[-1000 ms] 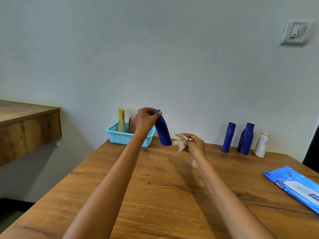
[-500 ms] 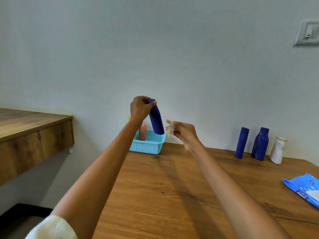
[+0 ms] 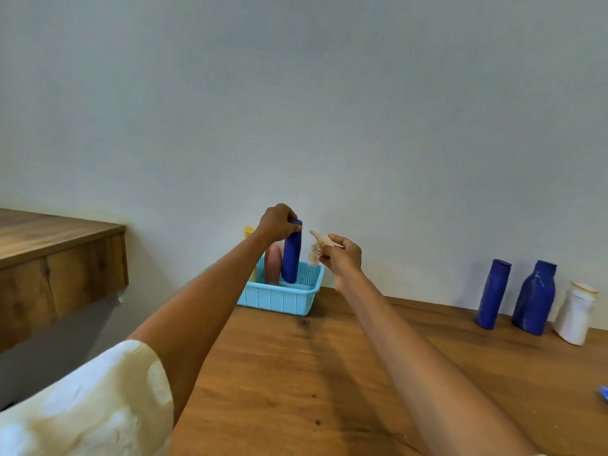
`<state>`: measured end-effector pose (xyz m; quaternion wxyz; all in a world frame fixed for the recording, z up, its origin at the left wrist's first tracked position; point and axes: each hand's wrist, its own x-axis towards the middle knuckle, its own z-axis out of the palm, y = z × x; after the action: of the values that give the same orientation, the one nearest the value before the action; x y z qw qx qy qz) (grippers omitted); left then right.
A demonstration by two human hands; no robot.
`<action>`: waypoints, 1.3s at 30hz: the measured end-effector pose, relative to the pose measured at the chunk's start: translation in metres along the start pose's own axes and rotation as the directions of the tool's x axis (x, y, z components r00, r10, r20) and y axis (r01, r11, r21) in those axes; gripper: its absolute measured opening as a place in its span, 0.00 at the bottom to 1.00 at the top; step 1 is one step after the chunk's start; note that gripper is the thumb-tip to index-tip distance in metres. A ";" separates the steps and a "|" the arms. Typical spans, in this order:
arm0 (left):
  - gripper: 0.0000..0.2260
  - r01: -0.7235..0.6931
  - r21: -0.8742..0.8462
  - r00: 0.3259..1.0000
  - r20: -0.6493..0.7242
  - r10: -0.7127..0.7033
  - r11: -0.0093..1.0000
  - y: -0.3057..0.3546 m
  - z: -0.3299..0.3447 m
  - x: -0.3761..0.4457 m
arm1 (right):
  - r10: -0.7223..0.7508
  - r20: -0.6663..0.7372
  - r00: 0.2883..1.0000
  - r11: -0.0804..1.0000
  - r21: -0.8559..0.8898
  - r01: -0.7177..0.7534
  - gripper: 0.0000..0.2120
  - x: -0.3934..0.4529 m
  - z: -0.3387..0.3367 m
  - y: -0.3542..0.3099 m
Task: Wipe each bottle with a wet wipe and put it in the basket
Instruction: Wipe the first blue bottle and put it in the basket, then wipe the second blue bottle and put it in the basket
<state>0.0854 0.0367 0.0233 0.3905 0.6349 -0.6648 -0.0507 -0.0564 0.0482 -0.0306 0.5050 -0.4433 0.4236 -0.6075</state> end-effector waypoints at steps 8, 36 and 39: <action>0.16 0.003 0.109 0.999 0.044 -0.008 0.994 -0.025 0.030 0.016 | 0.045 -0.018 0.999 0.998 0.046 -0.044 0.16 0.018 0.006 0.014; 0.03 0.212 -0.588 0.962 0.268 -0.059 0.781 0.101 0.092 -0.091 | 0.079 -0.029 0.996 0.969 0.239 -0.069 0.04 -0.049 -0.121 -0.028; 0.06 0.291 -0.673 0.940 0.332 -0.075 0.680 0.120 0.110 -0.092 | 0.064 0.010 0.998 0.973 0.222 -0.064 0.10 -0.051 -0.156 -0.037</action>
<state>-0.0861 0.0937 -0.0269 0.5012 0.4842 -0.5729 -0.4314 -0.2111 0.1139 -0.0397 0.5714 -0.3710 0.3663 -0.6338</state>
